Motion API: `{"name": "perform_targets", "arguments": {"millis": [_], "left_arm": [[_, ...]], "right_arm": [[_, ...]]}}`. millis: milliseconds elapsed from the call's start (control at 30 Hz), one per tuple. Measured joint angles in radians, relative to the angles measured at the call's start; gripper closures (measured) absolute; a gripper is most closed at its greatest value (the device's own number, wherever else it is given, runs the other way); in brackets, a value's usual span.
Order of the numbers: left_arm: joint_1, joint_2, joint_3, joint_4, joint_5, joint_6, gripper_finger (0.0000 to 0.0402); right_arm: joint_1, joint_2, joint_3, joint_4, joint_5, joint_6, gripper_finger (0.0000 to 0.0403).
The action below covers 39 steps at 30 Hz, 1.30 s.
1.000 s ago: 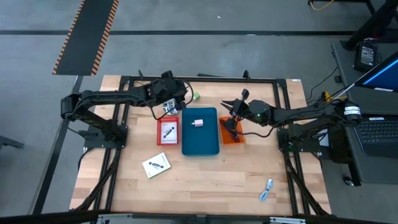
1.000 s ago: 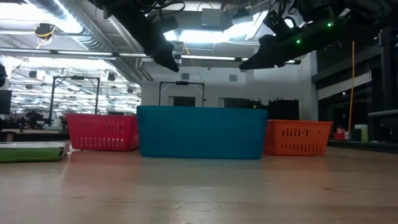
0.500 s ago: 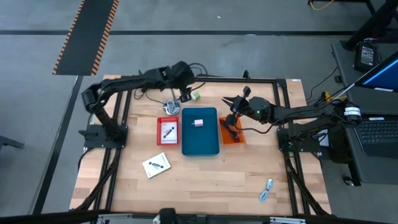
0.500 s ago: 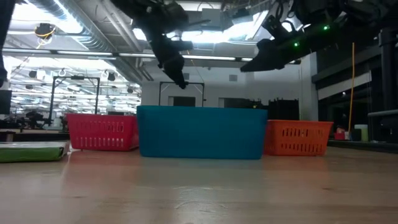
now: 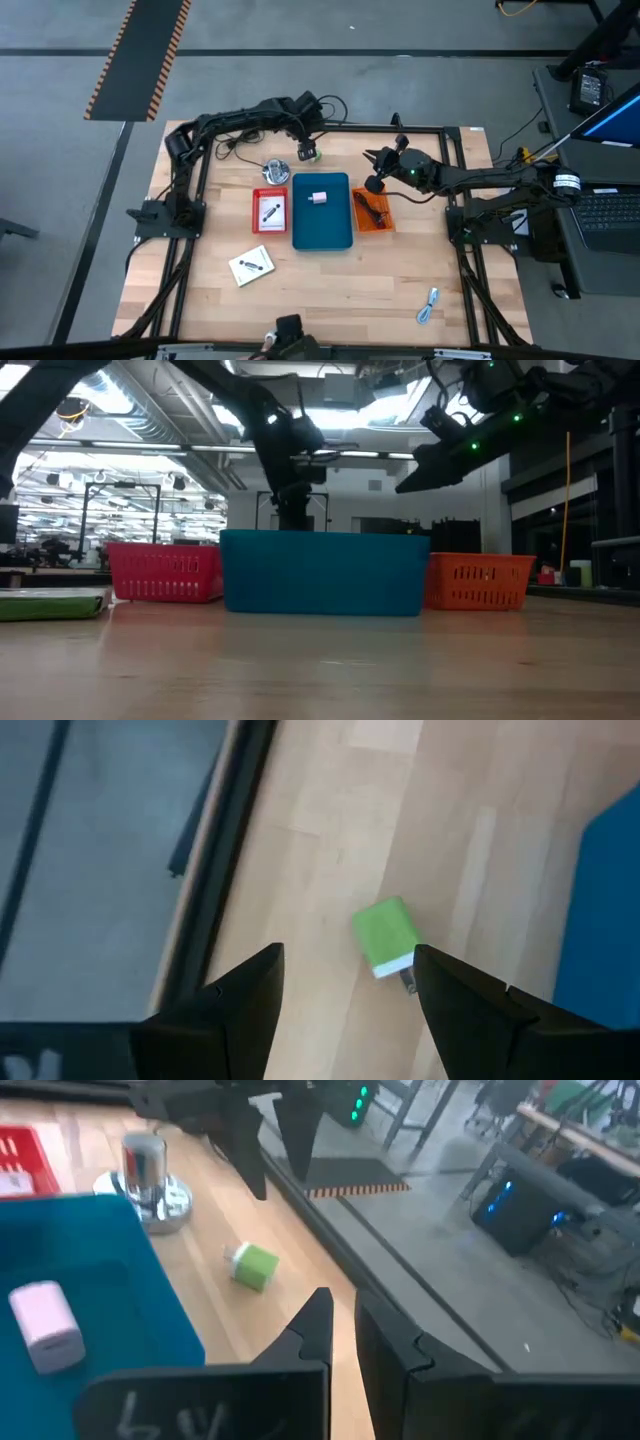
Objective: Pick and place items into bin
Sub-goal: Put the green charger adapter into the blue bin
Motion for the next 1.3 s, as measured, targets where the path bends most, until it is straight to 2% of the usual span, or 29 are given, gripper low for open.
{"name": "perform_targets", "arguments": {"millis": [367, 533, 733, 1067, 1300], "left_arm": [[-0.008, 0.118, 0.000, 0.040, 0.021, -0.095, 0.0182], [-0.013, 0.132, 0.000, 0.044, -0.009, -0.160, 0.0182], [-0.012, 0.132, 0.000, 0.060, 0.009, -0.203, 0.0182], [-0.012, 0.135, 0.000, 0.062, 0.001, -0.244, 0.0182], [-0.012, 0.180, -0.002, 0.062, -0.001, -0.252, 0.0182]], "right_arm": [[-0.037, 0.000, 0.000, -0.080, 0.000, 0.023, 0.0375], [-0.038, 0.000, 0.000, -0.085, 0.000, 0.024, 0.0375], [-0.038, 0.000, 0.000, -0.085, 0.000, 0.023, 0.0375], [-0.038, 0.000, 0.000, -0.085, 0.000, 0.023, 0.0375], [-0.038, 0.000, 0.000, -0.085, 0.000, 0.024, 0.0375]]}}
